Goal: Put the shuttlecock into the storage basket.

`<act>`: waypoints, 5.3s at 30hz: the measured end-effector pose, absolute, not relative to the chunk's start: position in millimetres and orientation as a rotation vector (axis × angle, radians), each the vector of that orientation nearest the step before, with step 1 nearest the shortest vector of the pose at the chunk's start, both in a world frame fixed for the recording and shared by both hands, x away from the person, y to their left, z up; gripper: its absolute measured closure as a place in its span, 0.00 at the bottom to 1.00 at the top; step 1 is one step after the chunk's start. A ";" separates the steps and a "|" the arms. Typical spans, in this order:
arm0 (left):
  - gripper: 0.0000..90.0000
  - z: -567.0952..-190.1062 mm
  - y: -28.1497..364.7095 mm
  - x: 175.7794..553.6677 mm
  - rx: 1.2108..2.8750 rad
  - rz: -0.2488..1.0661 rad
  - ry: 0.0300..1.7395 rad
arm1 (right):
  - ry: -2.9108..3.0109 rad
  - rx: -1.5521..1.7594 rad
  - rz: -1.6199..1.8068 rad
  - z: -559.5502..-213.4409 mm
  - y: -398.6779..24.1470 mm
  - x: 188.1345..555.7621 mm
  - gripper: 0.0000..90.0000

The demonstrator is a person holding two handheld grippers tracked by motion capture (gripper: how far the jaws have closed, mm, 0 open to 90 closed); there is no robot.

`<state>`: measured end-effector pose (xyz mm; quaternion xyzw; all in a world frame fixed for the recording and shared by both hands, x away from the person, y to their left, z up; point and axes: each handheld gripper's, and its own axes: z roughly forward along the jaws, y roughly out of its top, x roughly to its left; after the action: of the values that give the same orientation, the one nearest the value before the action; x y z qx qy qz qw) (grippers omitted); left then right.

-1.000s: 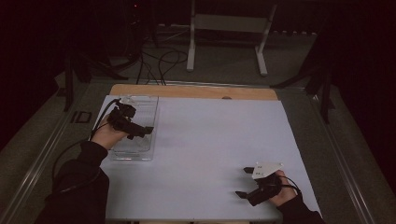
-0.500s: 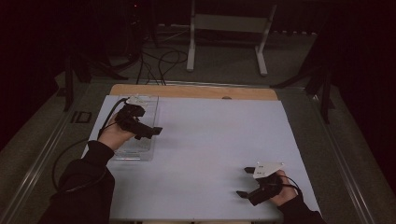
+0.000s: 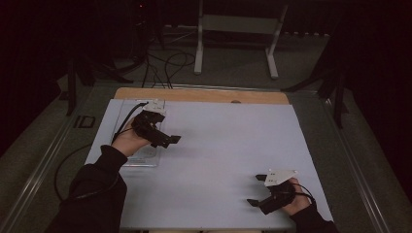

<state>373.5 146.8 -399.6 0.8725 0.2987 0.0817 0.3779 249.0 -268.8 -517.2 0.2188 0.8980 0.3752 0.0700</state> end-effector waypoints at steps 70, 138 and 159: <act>0.00 -450.0 111.4 294.8 2.284 0.067 0.507 | 2.704 0.645 1.130 -515.1 -264.5 248.3 0.11; 0.00 -508.6 198.2 235.2 2.154 0.202 0.760 | 2.700 0.658 1.126 -514.8 -266.0 248.1 0.11; 0.00 -517.8 204.3 235.1 2.092 0.279 0.891 | 2.703 0.660 1.119 -518.8 -265.6 249.2 0.11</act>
<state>235.1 204.3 -517.8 0.8319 0.3544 0.1111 0.4124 249.2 -265.6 -518.8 0.2195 0.8989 0.3723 0.0712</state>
